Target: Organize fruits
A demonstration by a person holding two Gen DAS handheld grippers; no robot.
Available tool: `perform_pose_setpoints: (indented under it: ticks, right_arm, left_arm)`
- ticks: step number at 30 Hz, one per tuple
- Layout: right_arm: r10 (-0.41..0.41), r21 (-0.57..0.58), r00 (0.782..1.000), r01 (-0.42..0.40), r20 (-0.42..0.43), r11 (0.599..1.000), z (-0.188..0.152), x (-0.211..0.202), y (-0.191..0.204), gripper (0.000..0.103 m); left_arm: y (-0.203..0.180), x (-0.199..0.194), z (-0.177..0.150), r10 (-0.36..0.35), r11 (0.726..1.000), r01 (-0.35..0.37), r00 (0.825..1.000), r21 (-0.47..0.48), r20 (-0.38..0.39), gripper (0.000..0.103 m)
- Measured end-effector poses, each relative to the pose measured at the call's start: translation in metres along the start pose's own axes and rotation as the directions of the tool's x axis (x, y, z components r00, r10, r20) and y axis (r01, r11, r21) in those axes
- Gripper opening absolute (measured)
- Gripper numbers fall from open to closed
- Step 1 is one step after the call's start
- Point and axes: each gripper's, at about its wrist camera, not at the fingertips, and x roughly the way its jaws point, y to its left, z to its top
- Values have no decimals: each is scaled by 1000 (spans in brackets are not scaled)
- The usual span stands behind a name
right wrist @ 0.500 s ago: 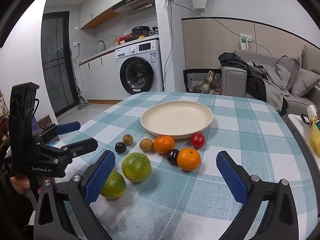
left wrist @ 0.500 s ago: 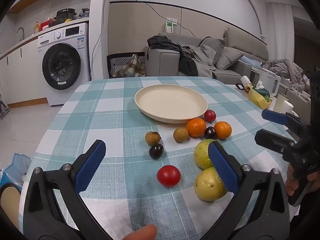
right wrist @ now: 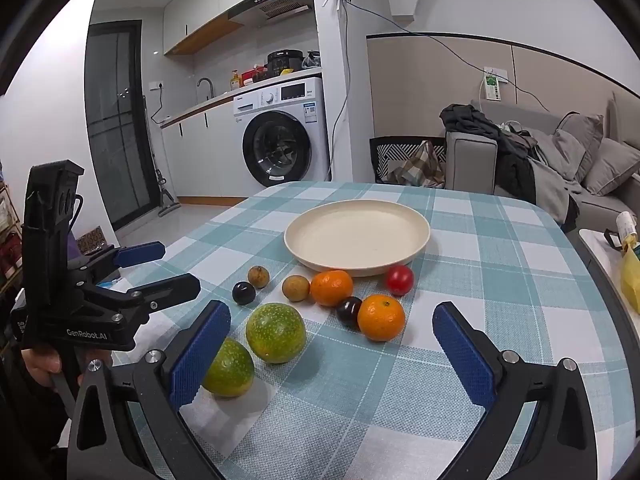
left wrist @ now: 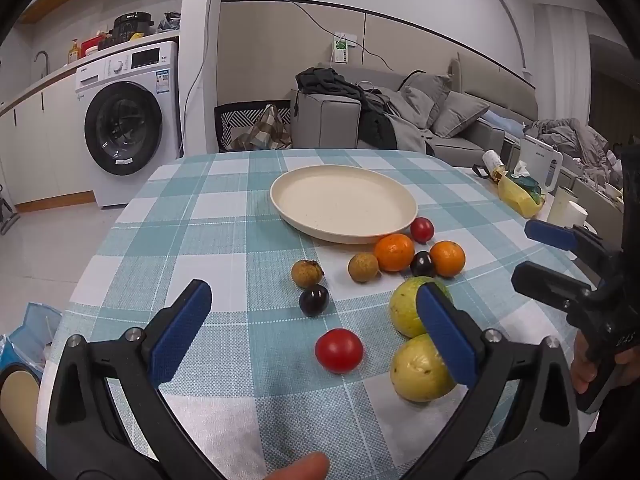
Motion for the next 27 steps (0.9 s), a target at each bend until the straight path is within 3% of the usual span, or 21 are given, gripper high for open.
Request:
perform_pose_setpoints:
  ticks: [27]
  right_arm:
    - [0, -9, 1000, 0, -2, 1000, -2, 6, 2, 103]
  left_arm:
    - [-2, 2, -7, 4, 1000, -4, 1000, 3, 2, 102]
